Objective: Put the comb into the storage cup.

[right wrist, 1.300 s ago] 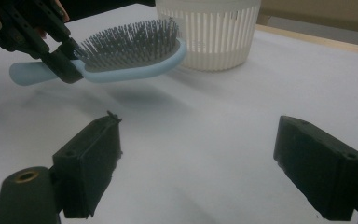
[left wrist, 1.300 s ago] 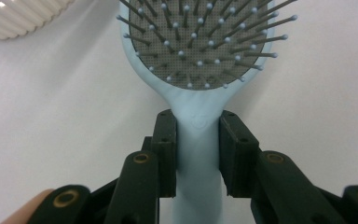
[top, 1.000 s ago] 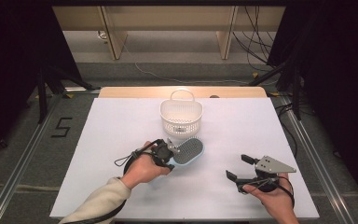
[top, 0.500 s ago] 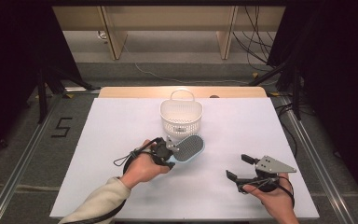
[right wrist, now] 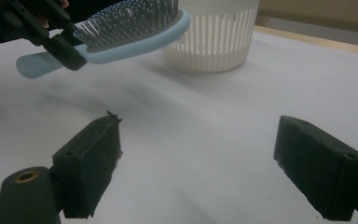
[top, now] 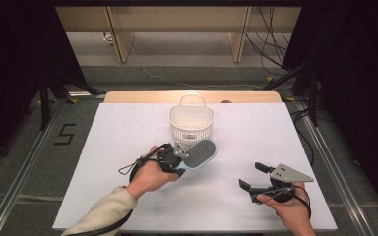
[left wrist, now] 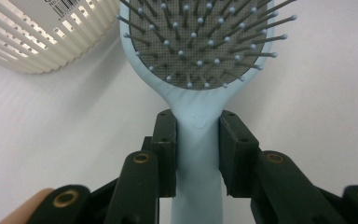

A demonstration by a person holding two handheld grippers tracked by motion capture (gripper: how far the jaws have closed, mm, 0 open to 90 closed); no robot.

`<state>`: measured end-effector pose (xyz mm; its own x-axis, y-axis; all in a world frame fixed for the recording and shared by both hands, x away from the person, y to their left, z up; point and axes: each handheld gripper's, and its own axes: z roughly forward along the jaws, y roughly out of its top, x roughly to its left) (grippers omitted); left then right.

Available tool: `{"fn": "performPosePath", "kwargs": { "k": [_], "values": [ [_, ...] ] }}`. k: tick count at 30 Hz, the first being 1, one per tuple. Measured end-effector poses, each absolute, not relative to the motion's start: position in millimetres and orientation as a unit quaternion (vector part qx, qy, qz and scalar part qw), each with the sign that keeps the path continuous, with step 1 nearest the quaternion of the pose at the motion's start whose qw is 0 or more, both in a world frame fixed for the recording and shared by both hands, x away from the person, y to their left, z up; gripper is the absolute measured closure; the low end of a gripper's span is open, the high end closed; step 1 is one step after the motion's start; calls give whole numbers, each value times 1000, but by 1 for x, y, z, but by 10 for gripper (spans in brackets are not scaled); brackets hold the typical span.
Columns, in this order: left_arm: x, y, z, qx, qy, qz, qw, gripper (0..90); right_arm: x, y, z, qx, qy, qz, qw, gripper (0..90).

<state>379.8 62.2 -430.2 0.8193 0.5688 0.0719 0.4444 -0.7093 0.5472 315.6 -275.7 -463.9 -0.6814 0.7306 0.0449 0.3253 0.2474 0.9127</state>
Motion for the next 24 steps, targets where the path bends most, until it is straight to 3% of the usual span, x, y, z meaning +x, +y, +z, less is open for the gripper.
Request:
{"fn": "performPosePath", "kwargs": {
  "k": [24],
  "values": [
    [382, 66, -426, 909, 278, 132, 282, 698, 316, -276, -464, 346, 762, 510, 198, 157]
  ]
}}
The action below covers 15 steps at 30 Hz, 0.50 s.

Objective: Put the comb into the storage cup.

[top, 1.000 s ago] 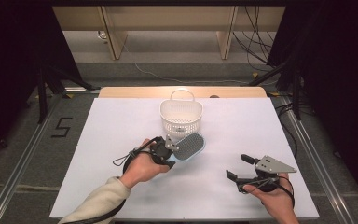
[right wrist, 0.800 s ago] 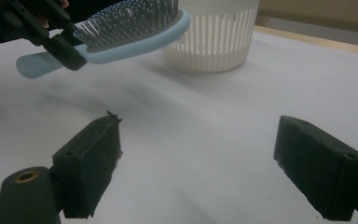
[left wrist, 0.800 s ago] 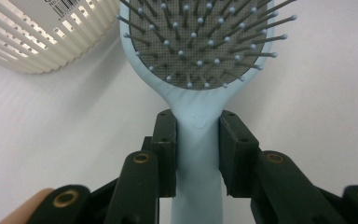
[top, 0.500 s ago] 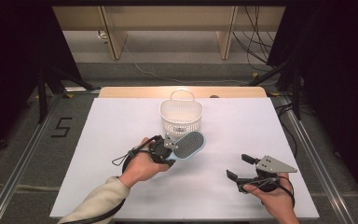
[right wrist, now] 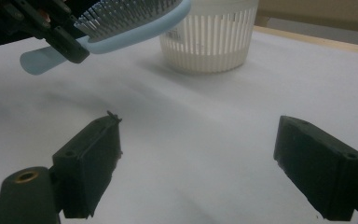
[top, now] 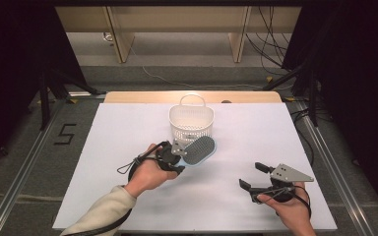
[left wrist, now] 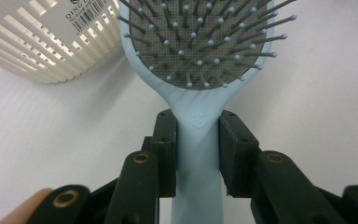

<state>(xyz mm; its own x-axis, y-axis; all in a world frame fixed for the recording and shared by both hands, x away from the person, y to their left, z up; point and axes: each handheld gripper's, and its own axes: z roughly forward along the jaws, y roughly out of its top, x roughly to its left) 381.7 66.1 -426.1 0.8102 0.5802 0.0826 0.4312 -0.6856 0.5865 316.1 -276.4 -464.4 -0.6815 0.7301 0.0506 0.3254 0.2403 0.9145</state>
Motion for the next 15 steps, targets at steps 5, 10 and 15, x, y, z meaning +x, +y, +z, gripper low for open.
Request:
{"fn": "performPosePath", "kwargs": {
  "k": [5, 10, 15],
  "values": [
    [382, 67, -425, 907, 278, 131, 288, 698, 316, -277, -464, 346, 763, 509, 199, 156],
    [383, 67, -424, 905, 277, 132, 293, 698, 316, -277, -465, 347, 762, 510, 199, 156],
    [383, 68, -423, 903, 279, 134, 298, 698, 316, -277, -465, 349, 761, 511, 197, 156]
  ]
}}
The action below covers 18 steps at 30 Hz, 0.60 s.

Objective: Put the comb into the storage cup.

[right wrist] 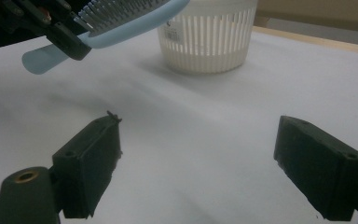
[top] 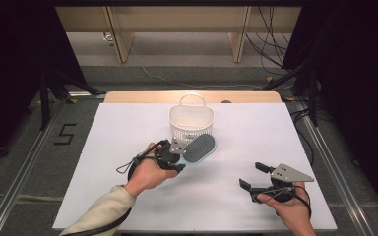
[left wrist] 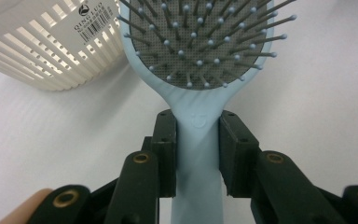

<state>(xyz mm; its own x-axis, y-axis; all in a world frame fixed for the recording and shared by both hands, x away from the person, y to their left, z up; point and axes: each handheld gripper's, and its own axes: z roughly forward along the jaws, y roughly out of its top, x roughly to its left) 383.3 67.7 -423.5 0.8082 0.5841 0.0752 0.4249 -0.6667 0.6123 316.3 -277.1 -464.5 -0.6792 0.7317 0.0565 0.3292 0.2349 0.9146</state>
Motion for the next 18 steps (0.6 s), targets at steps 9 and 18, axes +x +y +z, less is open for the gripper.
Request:
{"fn": "performPosePath", "kwargs": {
  "k": [9, 18],
  "values": [
    [384, 70, -422, 900, 279, 138, 305, 698, 316, -278, -465, 350, 760, 511, 197, 152],
    [385, 71, -419, 893, 284, 144, 318, 697, 317, -278, -465, 351, 759, 511, 198, 151]
  ]
}}
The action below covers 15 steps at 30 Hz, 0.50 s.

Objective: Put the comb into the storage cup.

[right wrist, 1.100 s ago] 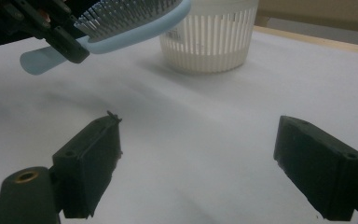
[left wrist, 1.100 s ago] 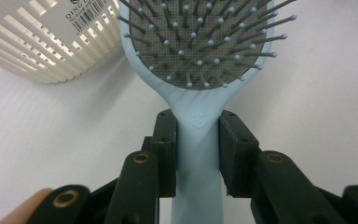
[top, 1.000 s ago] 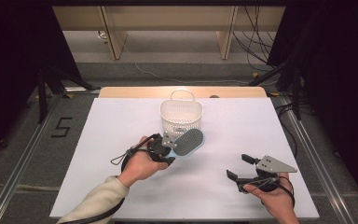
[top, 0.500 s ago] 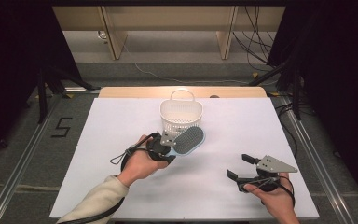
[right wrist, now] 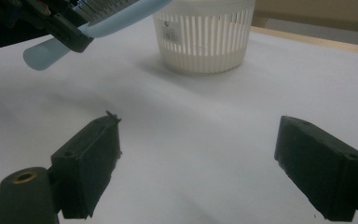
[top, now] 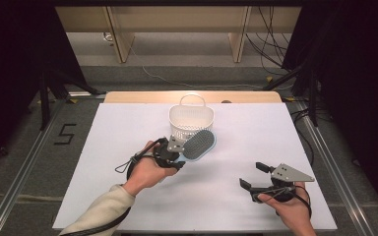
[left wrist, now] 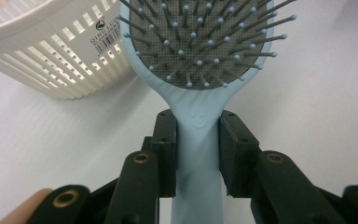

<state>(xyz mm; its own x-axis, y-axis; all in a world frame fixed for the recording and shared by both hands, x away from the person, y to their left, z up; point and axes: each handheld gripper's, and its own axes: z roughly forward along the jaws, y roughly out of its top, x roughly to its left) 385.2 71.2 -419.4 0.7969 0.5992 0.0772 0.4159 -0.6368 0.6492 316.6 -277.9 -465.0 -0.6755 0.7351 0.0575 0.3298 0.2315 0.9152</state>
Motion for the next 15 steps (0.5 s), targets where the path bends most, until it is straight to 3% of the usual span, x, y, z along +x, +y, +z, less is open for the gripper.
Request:
{"fn": "performPosePath", "kwargs": {
  "k": [15],
  "values": [
    [386, 74, -415, 883, 288, 156, 335, 698, 317, -278, -465, 351, 759, 512, 199, 151]
  ]
}}
